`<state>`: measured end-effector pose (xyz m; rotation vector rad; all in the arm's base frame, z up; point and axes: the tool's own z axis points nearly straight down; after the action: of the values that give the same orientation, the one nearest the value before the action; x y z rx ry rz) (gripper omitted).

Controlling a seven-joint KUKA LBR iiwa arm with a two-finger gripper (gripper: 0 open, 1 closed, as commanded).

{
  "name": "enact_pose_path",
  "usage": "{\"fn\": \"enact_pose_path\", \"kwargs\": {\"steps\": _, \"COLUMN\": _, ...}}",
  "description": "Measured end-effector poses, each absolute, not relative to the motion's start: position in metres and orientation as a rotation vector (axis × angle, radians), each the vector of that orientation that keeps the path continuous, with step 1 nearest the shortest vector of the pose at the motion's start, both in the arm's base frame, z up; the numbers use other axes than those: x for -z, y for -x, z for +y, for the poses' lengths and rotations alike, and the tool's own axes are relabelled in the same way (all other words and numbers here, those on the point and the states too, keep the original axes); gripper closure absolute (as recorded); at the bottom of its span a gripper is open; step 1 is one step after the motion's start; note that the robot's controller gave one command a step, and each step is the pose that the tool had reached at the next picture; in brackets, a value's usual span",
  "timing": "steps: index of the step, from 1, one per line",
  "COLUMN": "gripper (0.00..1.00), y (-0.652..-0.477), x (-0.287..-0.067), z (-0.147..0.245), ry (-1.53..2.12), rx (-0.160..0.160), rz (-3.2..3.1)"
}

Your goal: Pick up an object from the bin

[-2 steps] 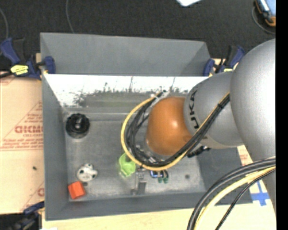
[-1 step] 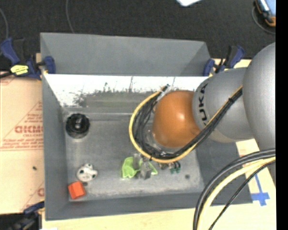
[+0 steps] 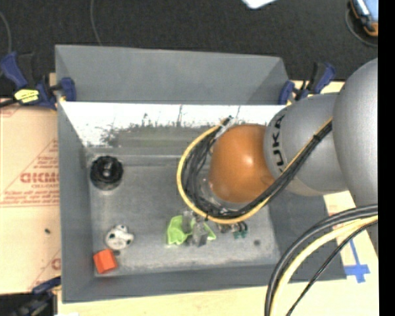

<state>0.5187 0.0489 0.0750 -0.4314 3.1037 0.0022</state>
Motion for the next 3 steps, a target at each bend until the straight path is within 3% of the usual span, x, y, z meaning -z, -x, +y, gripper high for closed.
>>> {"fn": "enact_pose_path", "kwargs": {"steps": 2, "gripper": 1.00, "y": -0.510, "x": -0.071, "z": 0.052, "ry": 0.457, "rx": -0.004, "rz": 3.095}}
{"fn": "enact_pose_path", "kwargs": {"steps": 3, "gripper": 1.00, "y": -0.506, "x": -0.141, "z": 0.057, "ry": 0.481, "rx": -0.001, "rz": 3.097}}
